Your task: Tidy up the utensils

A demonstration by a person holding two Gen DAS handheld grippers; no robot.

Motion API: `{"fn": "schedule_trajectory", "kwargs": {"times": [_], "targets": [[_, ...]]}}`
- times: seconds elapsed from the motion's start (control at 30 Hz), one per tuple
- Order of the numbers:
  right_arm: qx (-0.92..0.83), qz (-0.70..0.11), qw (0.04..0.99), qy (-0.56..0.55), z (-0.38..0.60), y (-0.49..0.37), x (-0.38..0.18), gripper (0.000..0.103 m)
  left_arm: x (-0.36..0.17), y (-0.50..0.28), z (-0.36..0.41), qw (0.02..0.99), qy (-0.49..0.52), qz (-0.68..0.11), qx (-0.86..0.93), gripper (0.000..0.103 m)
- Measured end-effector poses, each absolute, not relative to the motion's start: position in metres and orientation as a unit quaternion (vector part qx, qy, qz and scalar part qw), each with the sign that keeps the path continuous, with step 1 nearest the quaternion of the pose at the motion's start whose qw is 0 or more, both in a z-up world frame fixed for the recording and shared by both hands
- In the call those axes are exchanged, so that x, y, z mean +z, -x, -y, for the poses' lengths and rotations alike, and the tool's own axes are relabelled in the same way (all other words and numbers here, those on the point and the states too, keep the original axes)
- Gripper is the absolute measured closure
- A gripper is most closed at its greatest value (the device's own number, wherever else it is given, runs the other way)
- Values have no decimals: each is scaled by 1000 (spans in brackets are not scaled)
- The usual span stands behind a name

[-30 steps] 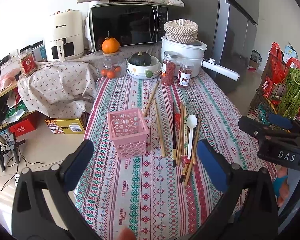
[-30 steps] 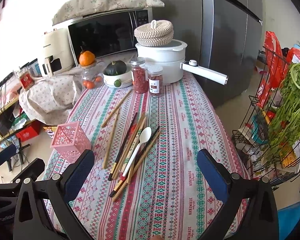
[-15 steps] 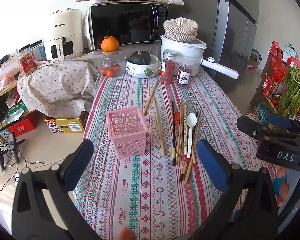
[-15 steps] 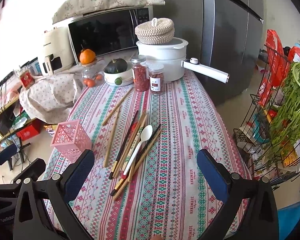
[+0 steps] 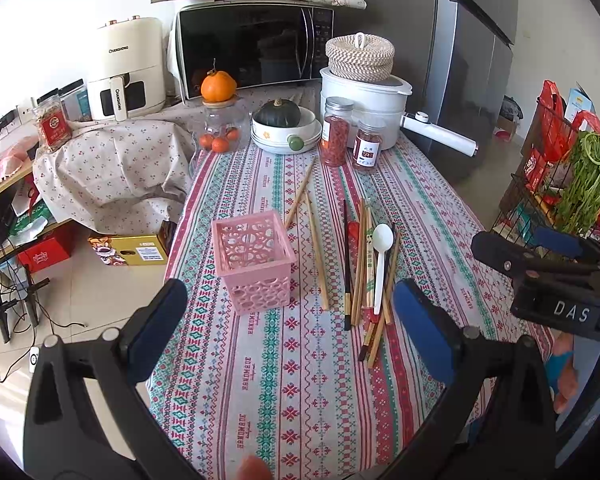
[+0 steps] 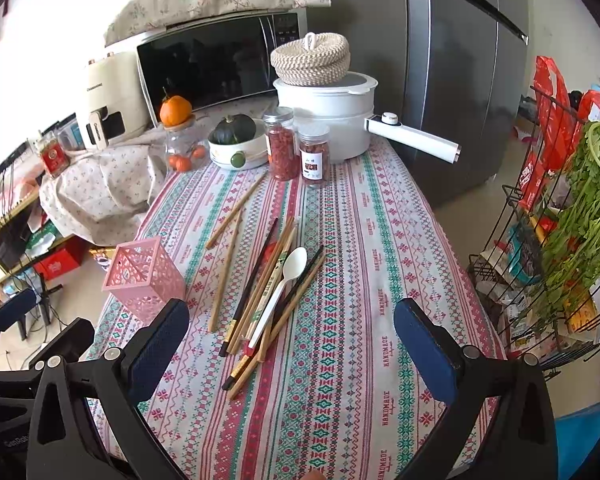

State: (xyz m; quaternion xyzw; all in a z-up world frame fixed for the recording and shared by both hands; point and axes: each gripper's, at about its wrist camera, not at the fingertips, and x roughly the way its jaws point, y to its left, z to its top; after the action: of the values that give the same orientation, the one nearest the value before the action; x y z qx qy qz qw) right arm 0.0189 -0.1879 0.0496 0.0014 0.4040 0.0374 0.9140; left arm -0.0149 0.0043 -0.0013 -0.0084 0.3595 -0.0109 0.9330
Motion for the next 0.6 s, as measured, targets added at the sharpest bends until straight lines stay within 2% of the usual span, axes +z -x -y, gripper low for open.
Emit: {"fn": "schedule_trajectory", "kwargs": {"times": [0.6], "targets": [[38, -408, 912, -4, 185, -18, 47, 0, -7, 17, -2, 932, 4, -362, -13, 0]]}}
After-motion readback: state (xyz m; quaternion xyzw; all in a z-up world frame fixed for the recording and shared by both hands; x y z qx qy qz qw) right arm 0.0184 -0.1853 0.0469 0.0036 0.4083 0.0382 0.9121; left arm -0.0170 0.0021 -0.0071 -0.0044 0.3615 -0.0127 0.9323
